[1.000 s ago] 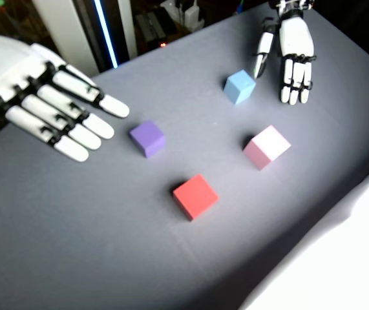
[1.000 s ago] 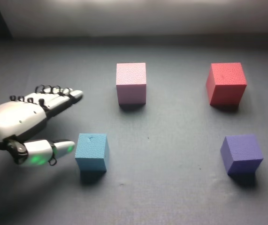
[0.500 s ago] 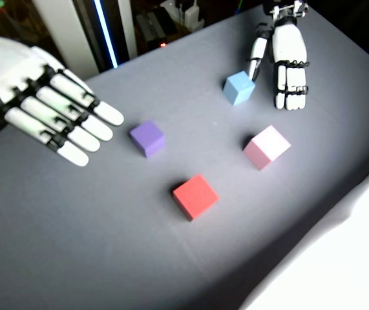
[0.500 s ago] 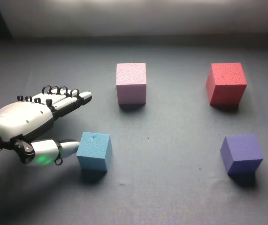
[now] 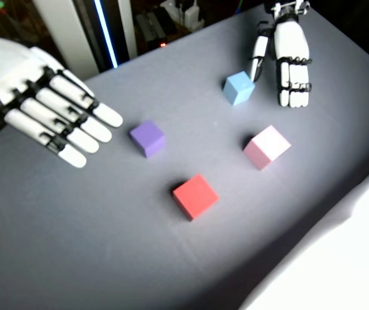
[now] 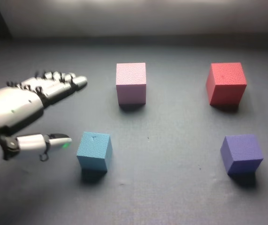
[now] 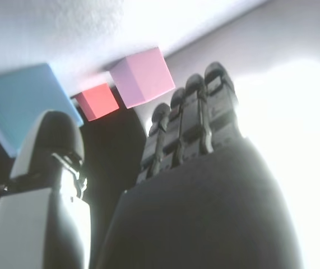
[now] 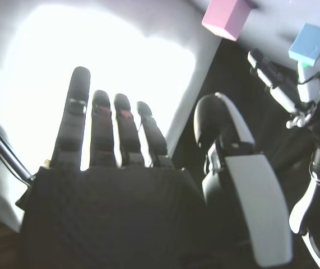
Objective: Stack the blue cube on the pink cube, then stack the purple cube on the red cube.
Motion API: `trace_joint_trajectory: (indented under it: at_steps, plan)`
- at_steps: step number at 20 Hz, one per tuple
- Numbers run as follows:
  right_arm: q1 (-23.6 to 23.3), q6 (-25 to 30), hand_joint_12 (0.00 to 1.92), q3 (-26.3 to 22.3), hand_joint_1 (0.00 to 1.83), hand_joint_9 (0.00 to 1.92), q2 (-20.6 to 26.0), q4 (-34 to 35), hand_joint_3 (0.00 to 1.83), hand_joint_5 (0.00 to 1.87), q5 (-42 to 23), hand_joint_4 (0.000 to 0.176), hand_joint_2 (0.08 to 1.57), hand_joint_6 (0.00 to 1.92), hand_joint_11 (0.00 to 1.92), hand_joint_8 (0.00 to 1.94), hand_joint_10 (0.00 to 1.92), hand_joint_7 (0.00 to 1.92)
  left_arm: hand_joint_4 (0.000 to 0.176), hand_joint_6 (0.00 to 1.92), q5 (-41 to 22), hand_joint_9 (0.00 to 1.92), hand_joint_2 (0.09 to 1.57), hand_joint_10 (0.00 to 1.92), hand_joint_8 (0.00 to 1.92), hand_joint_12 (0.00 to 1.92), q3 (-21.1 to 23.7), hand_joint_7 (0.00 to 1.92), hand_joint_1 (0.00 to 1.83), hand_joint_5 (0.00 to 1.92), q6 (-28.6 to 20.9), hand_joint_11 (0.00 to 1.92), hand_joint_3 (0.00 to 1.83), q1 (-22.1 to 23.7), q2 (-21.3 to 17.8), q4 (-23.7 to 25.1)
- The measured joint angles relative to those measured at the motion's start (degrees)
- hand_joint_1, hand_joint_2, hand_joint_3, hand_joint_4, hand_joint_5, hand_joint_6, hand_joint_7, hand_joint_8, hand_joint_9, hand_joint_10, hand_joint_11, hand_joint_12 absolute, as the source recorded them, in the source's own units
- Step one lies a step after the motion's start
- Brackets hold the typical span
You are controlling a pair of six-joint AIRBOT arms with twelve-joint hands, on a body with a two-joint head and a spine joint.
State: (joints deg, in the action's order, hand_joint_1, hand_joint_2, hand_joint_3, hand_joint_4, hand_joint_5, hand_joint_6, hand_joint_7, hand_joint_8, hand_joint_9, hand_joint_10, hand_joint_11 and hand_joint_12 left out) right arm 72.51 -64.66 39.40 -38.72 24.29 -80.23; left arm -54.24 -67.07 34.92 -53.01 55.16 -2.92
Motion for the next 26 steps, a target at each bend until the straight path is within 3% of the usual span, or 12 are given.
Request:
trace_joint_trajectory:
  at_steps: [2,3,4,5,6,8,12,18,20,22,23,26]
  plan:
    - [0.02,0.17,0.96,0.00,0.47,0.01,0.00,-0.44,0.00,0.00,0.02,0.000,1.52,0.00,0.00,0.00,0.01,0.00,0.124,0.00,-3.10,0.00,1.10,0.00,0.00,0.01,0.83,0.00,0.84,0.00,-2.82,0.01,0.00,-0.44,-1.92,2.58]
    - [0.02,0.24,0.97,0.00,0.53,0.00,0.00,-0.63,0.00,0.00,0.02,0.000,1.52,0.00,0.00,0.00,0.00,0.00,0.075,0.00,-4.17,0.00,1.06,0.00,0.00,0.02,1.07,0.00,0.83,0.00,-4.37,0.02,0.00,-0.90,-2.29,2.99]
    - [0.02,0.33,0.83,0.00,0.56,0.00,0.00,-0.81,0.00,0.00,0.24,0.000,1.51,0.00,0.00,0.00,0.00,0.00,0.067,0.00,-5.20,0.00,0.99,0.00,0.00,0.32,1.11,0.00,0.81,0.00,-6.99,0.00,0.05,-1.20,-2.36,3.93]
    - [0.02,0.33,0.78,0.00,0.59,0.00,-0.13,-0.96,0.00,0.00,0.90,0.000,1.51,0.00,0.00,0.00,0.00,0.00,0.109,0.00,-5.90,0.00,1.00,0.00,0.00,0.66,1.11,0.00,0.74,0.00,-9.05,0.00,0.02,-1.31,-2.36,6.32]
    - [0.02,0.35,0.60,0.00,0.60,0.00,-0.24,-1.01,0.00,0.00,1.29,0.000,1.51,0.00,0.00,0.00,0.00,0.00,0.086,0.00,-5.95,0.00,1.03,0.00,0.00,0.63,1.14,0.00,0.67,0.00,-9.57,0.00,0.01,-1.18,-2.32,7.96]
    - [0.02,0.37,0.21,0.00,0.63,0.00,-0.59,-1.03,0.00,0.00,2.12,0.000,1.51,0.00,0.00,0.00,0.00,0.00,0.150,0.00,-5.77,0.00,1.03,0.00,0.00,0.32,1.01,0.00,0.68,0.00,-11.06,0.00,0.00,0.04,-1.29,10.45]
    - [0.02,0.52,0.00,0.17,0.59,0.00,-0.79,-1.18,0.00,0.00,2.21,0.000,1.52,0.00,0.00,0.00,0.00,0.00,0.159,0.00,-1.77,0.00,1.03,0.00,0.00,0.20,-1.51,0.00,0.65,0.00,-14.16,0.00,0.00,1.73,3.15,14.82]
    - [0.02,0.79,0.00,0.42,0.58,0.00,-1.14,-1.16,0.00,0.00,2.73,0.000,1.52,0.00,0.00,0.00,0.00,0.00,0.089,0.02,5.11,0.14,1.08,0.07,0.03,1.05,-4.46,0.16,0.77,0.11,-15.50,0.00,0.01,2.97,7.15,17.35]
    - [0.02,0.81,0.00,0.55,0.58,0.00,-1.18,-1.16,0.00,0.00,2.73,0.000,1.51,0.00,0.00,0.00,0.00,0.00,0.013,0.09,6.82,0.19,1.13,1.15,0.41,1.81,-4.96,0.33,0.93,0.30,-15.50,0.09,0.00,3.10,8.11,18.38]
    - [0.02,0.81,0.00,0.55,0.56,0.00,-1.20,-1.18,0.00,0.00,2.78,0.000,1.52,0.00,0.00,0.00,0.00,0.00,0.000,0.43,7.48,0.51,1.22,1.62,1.34,1.92,-5.07,0.61,1.23,0.48,-15.30,0.40,0.01,3.52,8.33,18.29]
    - [0.02,0.81,0.00,0.55,0.56,0.00,-1.29,-1.14,0.00,0.00,2.75,0.000,1.51,0.00,0.00,0.00,0.00,0.00,0.000,1.33,7.61,0.59,1.29,1.70,1.47,1.92,-5.20,0.60,1.29,0.53,-14.64,0.48,0.01,3.65,8.33,18.10]
    - [0.02,0.81,0.00,0.55,0.57,0.00,-1.36,-1.14,0.00,0.00,2.84,0.000,1.52,0.00,0.00,0.00,0.00,0.00,0.000,1.43,8.09,0.68,1.30,1.70,1.58,1.90,-5.68,0.66,1.31,0.51,-13.97,0.49,0.00,4.59,8.39,17.92]
